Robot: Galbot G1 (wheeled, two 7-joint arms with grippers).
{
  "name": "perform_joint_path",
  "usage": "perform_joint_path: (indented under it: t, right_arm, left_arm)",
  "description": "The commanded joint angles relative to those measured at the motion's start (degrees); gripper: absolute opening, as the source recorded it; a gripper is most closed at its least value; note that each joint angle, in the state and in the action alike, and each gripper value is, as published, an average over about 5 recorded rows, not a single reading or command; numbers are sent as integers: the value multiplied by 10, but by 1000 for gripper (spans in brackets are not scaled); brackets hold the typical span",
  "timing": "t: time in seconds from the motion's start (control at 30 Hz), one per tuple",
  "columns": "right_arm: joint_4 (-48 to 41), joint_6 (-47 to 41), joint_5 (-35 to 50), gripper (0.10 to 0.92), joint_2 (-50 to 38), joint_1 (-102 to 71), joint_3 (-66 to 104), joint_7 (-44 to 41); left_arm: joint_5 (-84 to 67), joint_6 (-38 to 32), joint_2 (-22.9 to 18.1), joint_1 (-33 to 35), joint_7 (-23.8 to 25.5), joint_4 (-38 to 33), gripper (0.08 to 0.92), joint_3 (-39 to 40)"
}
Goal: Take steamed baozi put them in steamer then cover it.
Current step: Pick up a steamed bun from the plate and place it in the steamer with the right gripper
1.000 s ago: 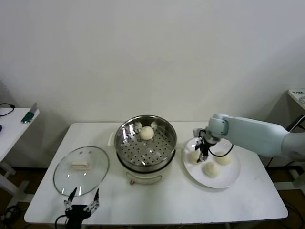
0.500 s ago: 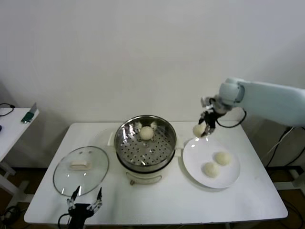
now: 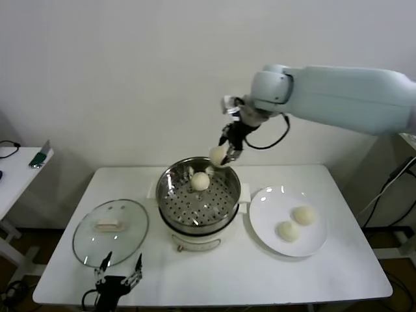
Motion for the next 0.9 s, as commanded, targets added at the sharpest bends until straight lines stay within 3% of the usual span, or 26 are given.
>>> perform_joint_path:
  t: [0.03,0.53,0.9]
  right_arm:
    - [-66,-24,17,645,159,-81,11,31]
    - [-153,-18,-53,645,205,-185,-4,51]
    - [-156,-4,-67,661,191,-178,8,55]
  left_arm:
    - [0,-1,-1,2,0,-3,823,0]
    - [6,-3,-5,7,0,2,823,7]
    - [7,-5,-4,8,-1,4,823,7]
